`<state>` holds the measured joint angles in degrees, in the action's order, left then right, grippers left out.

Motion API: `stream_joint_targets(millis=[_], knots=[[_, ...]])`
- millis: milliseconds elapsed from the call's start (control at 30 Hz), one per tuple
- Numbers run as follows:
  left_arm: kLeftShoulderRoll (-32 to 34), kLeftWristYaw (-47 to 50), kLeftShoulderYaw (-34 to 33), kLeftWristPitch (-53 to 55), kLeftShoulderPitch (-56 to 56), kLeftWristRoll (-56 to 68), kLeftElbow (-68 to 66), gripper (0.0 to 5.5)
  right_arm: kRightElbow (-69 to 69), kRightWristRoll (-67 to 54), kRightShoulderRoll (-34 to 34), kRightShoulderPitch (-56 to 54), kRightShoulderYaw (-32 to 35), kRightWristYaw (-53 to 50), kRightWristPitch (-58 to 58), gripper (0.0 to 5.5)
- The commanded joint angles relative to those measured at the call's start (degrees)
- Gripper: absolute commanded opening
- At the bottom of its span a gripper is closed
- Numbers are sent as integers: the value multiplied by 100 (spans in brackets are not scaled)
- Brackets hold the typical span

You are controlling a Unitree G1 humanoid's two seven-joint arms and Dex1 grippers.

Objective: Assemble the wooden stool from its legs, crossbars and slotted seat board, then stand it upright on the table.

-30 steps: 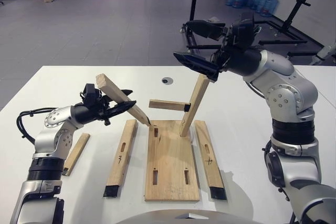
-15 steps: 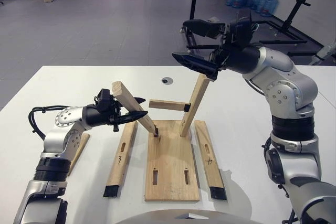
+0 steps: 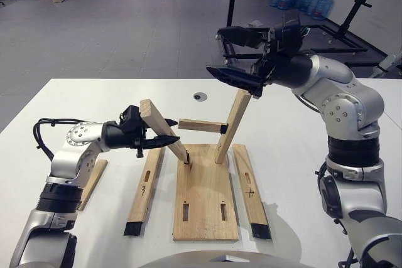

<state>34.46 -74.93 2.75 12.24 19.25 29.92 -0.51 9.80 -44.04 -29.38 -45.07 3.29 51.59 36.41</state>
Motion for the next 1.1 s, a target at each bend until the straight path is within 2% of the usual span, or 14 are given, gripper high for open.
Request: stream_joint_targets(millis=[33, 233, 433, 700, 867, 1100], knots=[[60, -134, 250, 92, 92, -204, -98, 202, -112, 61, -91, -224, 87, 50, -36, 540], [109, -191, 41, 461, 239, 117, -115, 202, -505, 447, -224, -333, 18, 224, -327, 540], [172, -285, -89, 602, 134, 267, -56, 202, -1512, 1481, -212, -608, -166, -15, -1085, 540], [96, -294, -79, 547, 108, 232, -104, 202, -2174, 2327, -306, -281, -572, 352, -1794, 540], [112, -293, 147, 421, 28, -67, -217, 202, -2427, 2552, -350, 7, -754, 803, -2141, 540], [-40, -212, -44, 292, 134, 99, -400, 202, -2540, 2747, -369, 201, -907, 926, -2375, 540]])
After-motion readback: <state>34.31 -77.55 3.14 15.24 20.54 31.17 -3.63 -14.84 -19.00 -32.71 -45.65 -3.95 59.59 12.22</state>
